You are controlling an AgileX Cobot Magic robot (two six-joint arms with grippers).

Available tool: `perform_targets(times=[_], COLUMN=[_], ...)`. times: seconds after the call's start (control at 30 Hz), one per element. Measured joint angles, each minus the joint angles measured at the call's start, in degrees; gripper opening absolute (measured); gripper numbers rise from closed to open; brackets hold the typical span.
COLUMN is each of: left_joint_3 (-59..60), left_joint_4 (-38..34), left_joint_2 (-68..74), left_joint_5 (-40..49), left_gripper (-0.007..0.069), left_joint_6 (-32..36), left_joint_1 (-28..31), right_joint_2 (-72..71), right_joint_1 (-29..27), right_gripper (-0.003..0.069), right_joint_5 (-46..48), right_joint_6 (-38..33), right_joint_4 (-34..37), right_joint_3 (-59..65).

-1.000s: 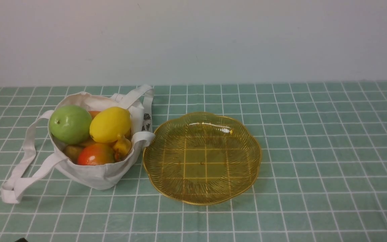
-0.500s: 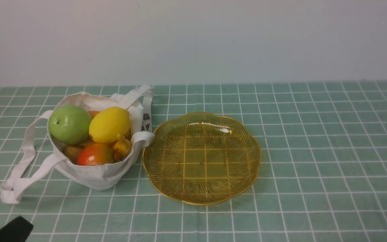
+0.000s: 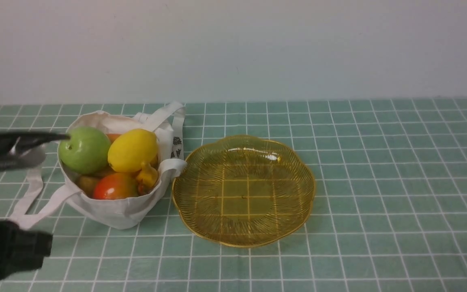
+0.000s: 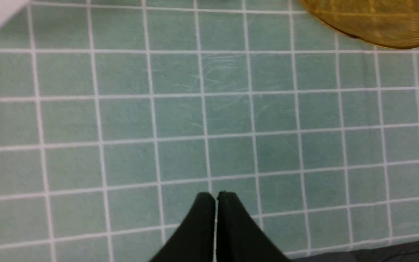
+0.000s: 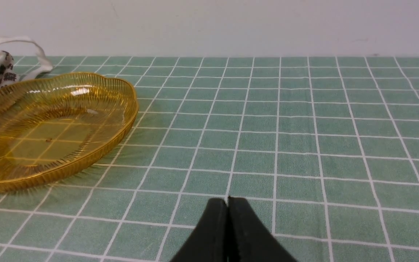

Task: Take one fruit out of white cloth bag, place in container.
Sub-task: 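Reach into the white bag and grasp the apple with the left gripper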

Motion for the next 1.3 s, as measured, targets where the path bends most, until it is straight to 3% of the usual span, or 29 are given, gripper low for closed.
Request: perform_targets(times=[0.2,0.33,0.63,0.8,1.3], left_joint_3=[-12.4,-18.9,-29.6,-33.2,-34.1], left_joint_4=[0.4,0.4,0.4,0.4,2.4], left_joint_2=[13.3,20.1,34.8,41.0,49.7], left_joint_5=[-0.6,-3.7,-10.1,-10.7,-19.6], left_gripper=[0.0041,0.0153,0.0489,0.0572,0.0579], left_joint_6=[4.0,4.3,3.4,5.1,13.3], left_joint_1=[-1.6,-4.0,-6.1,-6.2,-6.2], right_joint_2=[0.0,0.0,0.0,0.0,0.0], right_joint_1=[0.0,0.0,0.0,0.0,0.0], right_gripper=[-0.0015,-0.0015,-0.0015,-0.0015,-0.0015], right_joint_5=[0.0,0.0,0.0,0.0,0.0], right_joint_6=[0.0,0.0,0.0,0.0,0.0], right_joint_4=[0.0,0.0,0.0,0.0,0.0], right_joint_3=[0.0,0.0,0.0,0.0,0.0])
